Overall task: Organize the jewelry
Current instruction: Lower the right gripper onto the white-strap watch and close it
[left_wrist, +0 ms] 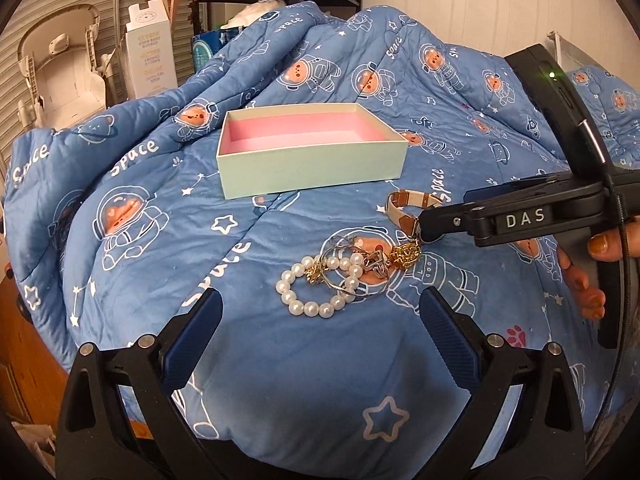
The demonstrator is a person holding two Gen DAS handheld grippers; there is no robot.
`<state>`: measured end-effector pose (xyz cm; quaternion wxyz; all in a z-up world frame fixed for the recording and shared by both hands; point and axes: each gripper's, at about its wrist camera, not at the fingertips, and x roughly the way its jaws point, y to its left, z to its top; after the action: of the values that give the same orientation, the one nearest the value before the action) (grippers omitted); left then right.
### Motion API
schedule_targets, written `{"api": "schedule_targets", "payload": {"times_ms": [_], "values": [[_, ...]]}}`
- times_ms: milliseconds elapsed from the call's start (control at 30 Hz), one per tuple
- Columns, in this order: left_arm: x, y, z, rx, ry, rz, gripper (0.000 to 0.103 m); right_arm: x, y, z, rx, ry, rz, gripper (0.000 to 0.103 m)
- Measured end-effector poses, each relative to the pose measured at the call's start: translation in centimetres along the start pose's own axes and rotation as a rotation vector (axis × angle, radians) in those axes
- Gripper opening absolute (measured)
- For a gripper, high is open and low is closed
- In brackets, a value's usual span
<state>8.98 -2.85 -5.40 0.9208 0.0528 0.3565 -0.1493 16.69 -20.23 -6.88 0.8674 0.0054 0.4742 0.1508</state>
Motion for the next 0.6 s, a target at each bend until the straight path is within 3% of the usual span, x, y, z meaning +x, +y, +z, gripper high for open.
{"api": "schedule_targets", "payload": {"times_ms": [267,500,600], "values": [[1.4,-0.2,0.4,0.041,-0.008,-0.03,0.096,2.1,-0.1,0.3,0.029,0.046,0.012,0.052],[1.9,-0.3,1.2,0.046,-0.022,-0.041,0.094,2.2,-0.1,0.3,0.019,0.026,0.014,0.047],[2.6,0.3,2.4,-0.009,-0.003,-0.07,0.084,1.9,-0.2,0.2,0.017,0.015,0.008,0.046]]}}
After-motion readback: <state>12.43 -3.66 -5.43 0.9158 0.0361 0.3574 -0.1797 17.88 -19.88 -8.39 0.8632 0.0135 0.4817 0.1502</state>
